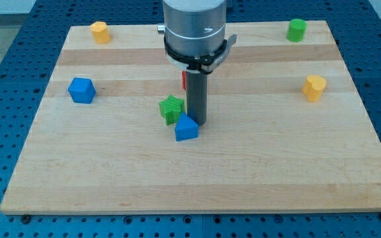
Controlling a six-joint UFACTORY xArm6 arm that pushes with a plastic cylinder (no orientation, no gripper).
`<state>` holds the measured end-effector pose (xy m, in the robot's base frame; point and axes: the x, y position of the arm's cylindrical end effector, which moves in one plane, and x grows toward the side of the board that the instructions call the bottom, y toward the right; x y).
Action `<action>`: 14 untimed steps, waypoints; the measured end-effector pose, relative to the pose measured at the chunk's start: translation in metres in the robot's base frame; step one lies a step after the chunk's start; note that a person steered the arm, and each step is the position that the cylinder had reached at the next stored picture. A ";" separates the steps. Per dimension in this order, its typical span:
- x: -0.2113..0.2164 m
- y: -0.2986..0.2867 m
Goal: Push the blue triangle towards bottom left
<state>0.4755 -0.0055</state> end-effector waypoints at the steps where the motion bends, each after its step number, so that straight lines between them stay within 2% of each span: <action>1: 0.013 -0.004; 4: 0.051 -0.045; 6: 0.086 -0.047; 8: 0.086 -0.060; 11: 0.059 -0.076; 14: 0.076 -0.099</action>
<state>0.5511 -0.1040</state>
